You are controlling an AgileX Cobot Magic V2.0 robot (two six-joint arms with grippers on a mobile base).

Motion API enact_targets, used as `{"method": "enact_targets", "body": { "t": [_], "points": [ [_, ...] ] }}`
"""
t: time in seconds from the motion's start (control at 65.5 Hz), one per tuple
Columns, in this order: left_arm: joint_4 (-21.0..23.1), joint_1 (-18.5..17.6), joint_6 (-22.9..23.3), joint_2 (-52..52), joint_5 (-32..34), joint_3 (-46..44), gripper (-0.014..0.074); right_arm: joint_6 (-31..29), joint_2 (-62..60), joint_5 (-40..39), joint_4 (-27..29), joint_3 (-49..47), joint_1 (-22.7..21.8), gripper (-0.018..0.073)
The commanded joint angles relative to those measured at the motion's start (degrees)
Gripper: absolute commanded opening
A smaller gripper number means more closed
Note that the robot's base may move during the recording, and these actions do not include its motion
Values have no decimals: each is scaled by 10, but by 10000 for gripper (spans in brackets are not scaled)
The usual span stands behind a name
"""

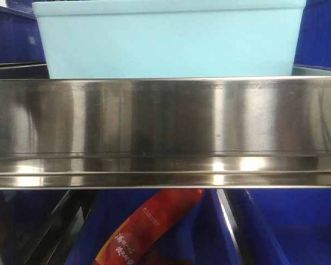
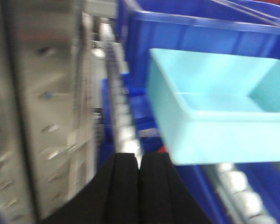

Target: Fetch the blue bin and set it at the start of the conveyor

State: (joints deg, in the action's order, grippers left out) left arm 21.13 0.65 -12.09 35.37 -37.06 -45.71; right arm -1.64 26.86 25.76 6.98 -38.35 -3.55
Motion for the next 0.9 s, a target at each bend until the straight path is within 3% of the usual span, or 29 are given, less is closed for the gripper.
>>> {"method": "enact_targets", "body": {
  "t": [0.0, 0.29, 0.412, 0.58, 0.672, 0.809, 0.885],
  "points": [
    [46, -11, -43, 48, 30, -22, -111, -8, 49, -31, 3, -22, 24, -166],
    [6, -101, -32, 180, 48, -116, -111, -11, 205, -68, -2, -84, 149, -158],
    [-74, -140, 64, 239, 75, -168, -111, -9, 265, -74, -2, -127, 167, -141],
    [-264, -200, 254, 328, 54, -253, -111, 21, 346, -38, -9, -206, 167, -141],
    [-357, -230, 335, 378, 31, -299, -111, 72, 391, -14, -47, -248, 167, -141],
    [-372, -244, 376, 447, 6, -360, -111, 216, 448, 57, -169, -309, 167, -141],
    [-371, -244, 387, 479, -11, -398, -111, 253, 477, 109, -208, -350, 167, -141]
  ]
}}
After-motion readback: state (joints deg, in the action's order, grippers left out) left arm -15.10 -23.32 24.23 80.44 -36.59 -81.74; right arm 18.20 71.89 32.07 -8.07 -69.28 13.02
